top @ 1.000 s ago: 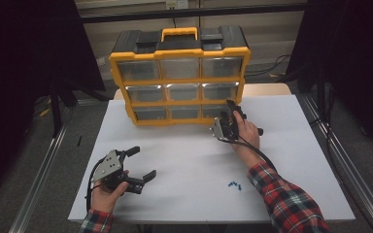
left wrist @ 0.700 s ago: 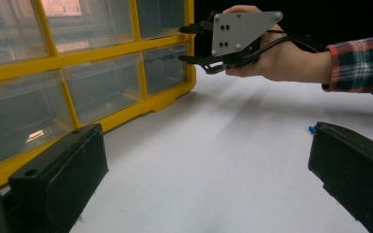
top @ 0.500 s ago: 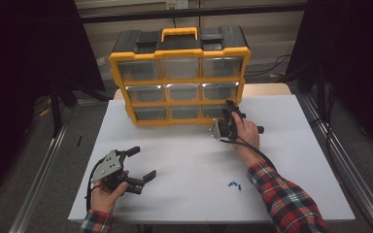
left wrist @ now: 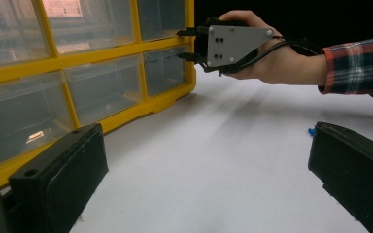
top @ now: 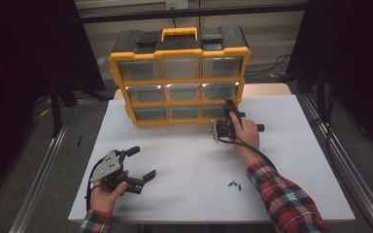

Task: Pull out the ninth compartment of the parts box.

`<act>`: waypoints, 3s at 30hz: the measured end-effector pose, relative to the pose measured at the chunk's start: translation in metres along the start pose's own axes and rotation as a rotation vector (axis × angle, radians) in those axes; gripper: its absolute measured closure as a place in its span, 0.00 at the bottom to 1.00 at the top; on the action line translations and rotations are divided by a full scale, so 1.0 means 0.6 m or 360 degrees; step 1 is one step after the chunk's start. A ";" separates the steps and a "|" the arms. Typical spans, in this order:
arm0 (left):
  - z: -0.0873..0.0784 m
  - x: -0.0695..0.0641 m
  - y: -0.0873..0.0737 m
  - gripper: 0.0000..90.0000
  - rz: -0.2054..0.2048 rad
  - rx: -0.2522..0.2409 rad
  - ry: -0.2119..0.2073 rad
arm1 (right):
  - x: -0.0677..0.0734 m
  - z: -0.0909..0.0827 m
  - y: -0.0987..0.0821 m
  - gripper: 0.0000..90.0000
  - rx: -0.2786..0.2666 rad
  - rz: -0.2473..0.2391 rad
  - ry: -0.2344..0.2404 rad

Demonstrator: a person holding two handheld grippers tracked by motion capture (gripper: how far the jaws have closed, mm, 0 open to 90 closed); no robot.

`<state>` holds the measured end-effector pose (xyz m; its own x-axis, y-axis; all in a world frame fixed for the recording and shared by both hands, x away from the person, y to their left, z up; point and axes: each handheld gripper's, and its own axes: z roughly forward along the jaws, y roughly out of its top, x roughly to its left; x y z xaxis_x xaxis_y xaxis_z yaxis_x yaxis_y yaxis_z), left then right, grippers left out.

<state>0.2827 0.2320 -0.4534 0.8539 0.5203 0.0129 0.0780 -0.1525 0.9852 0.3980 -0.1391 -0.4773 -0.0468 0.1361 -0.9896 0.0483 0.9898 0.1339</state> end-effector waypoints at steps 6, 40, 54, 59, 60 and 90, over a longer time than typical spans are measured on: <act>-0.001 0.003 0.000 0.00 0.0014 -0.0017 -0.0036 | -0.002 0.000 0.003 0.71 0.0033 -0.0064 -0.0007; -0.003 0.005 -0.001 0.00 0.0010 -0.0031 -0.0023 | 0.002 -0.035 -0.003 0.88 -0.0059 -0.0144 0.0035; -0.003 0.004 -0.001 0.00 -0.0003 -0.0031 -0.0018 | 0.007 -0.048 -0.006 0.88 -0.0060 -0.0114 0.0053; -0.002 0.001 -0.001 0.00 -0.0035 -0.0051 -0.0018 | 0.008 -0.050 -0.005 0.88 -0.0032 -0.0105 0.0060; -0.003 0.004 -0.001 0.00 0.0001 -0.0033 -0.0017 | 0.009 -0.051 -0.005 0.88 -0.0021 -0.0088 0.0060; -0.004 0.005 -0.001 0.00 0.0023 -0.0018 -0.0007 | 0.002 -0.068 -0.005 0.88 -0.0066 -0.0129 0.0096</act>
<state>0.2837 0.2357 -0.4536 0.8572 0.5144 0.0265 0.0597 -0.1503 0.9868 0.3573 -0.1401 -0.4768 -0.1092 0.0564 -0.9924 0.0006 0.9984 0.0567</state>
